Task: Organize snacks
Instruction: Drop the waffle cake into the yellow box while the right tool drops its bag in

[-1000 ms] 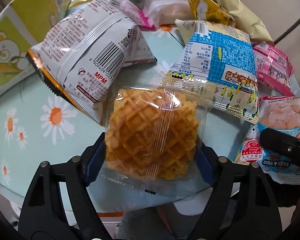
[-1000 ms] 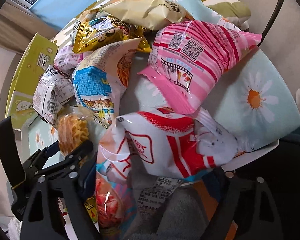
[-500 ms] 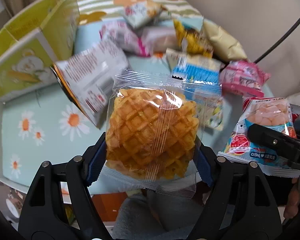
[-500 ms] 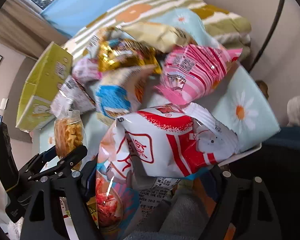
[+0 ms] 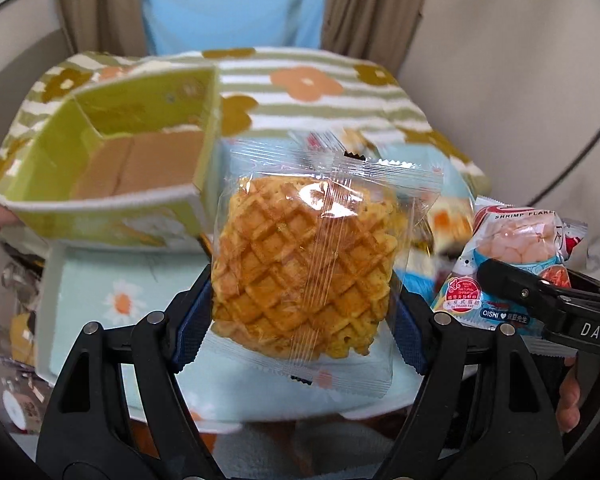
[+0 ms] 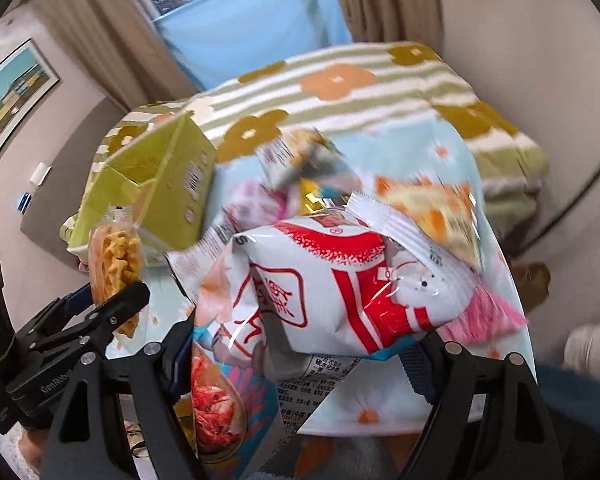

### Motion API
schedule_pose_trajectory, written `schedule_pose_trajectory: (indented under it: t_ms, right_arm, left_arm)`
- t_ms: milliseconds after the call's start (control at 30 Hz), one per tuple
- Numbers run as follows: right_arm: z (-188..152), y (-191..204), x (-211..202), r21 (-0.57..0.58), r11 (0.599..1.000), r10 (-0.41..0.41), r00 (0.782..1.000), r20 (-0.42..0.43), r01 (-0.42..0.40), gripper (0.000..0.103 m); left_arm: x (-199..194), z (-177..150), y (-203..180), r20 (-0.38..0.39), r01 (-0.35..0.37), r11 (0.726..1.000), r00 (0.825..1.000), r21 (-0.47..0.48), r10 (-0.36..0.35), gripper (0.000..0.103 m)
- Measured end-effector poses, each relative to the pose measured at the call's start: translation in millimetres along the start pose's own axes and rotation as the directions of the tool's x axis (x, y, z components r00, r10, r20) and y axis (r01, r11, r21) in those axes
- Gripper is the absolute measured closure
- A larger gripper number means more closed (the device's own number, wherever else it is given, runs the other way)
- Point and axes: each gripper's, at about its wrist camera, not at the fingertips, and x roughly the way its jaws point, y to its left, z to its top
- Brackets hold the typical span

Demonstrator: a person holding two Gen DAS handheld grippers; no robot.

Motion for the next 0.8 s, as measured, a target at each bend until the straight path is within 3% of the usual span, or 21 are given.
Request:
schedule_pose_trajectory:
  t_ms: [200, 433, 600, 800]
  right_arm:
    - [40, 54, 10, -0.078, 0.997, 0.014, 0.998, 0.056, -0.009, 0.023]
    - [82, 135, 38, -0.153, 0.987, 0.054, 0.995, 0.086, -0.04, 0.023]
    - [102, 192, 72, -0.203, 0.978, 0.07, 0.995, 0.065, -0.056, 0.023]
    - [105, 237, 126, -0.215, 0.975, 0.051, 0.999, -0.017, -0.053, 0.023]
  left_arm:
    - [-15, 44, 58, 0.072, -0.012, 0.999, 0.997, -0.042, 0.015, 0.027]
    - [-14, 94, 144, 0.095, -0.043, 0.996, 0.994, -0.078, 0.05, 0.027]
    - [-2, 121, 202, 0.067, -0.073, 0.992, 0.994, -0.106, 0.081, 0.027]
    - [37, 129, 257, -0.044, -0.1, 0.991, 0.994, -0.084, 0.097, 0.027]
